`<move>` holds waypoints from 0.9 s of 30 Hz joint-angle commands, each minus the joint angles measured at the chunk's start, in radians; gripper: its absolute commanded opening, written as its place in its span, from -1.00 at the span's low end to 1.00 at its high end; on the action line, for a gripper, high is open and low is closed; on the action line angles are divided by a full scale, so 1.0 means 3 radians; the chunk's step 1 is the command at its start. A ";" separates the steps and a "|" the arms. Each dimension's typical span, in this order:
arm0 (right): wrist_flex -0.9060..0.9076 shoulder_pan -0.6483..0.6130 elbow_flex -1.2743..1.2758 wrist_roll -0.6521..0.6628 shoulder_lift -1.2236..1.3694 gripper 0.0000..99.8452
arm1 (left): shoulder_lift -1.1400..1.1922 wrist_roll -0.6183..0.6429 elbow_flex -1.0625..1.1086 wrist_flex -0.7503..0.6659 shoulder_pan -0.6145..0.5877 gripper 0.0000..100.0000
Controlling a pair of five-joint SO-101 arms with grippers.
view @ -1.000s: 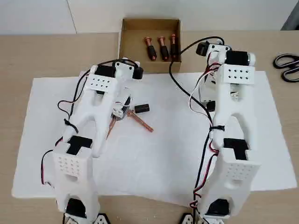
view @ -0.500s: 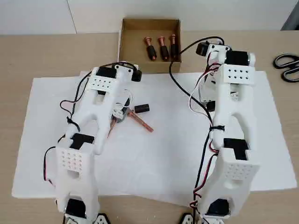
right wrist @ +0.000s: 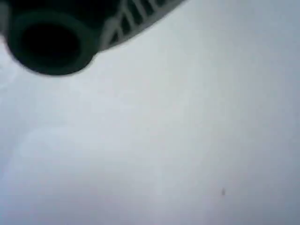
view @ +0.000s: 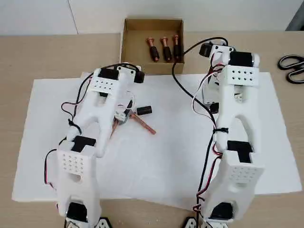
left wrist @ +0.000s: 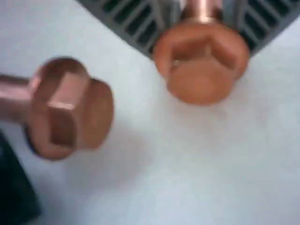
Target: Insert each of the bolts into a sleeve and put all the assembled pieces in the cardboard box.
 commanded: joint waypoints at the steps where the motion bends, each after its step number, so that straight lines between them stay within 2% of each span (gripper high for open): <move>1: 0.0028 0.0028 -0.0015 0.0000 -0.0233 -0.99 | -0.0026 0.0020 -0.0028 -0.0102 0.0000 -0.99; 6: 0.0028 0.0023 -0.0015 0.0000 -0.0233 -0.99 | -0.0097 0.0020 -0.0095 -0.0026 0.0000 -0.99; 19: 0.0033 -0.0054 -0.0107 0.0026 -0.0514 -0.99 | -0.1120 0.0046 -0.0678 0.0430 -0.0051 -0.99; 24: 0.0028 -0.0228 -0.0107 0.0026 -0.1051 -0.99 | -0.1488 0.0604 -0.0749 0.0496 -0.0266 -0.99; 27: 0.0028 -0.0386 -0.0097 0.0026 -0.1399 -0.99 | -0.1785 0.0655 -0.0729 0.0501 -0.0332 -0.99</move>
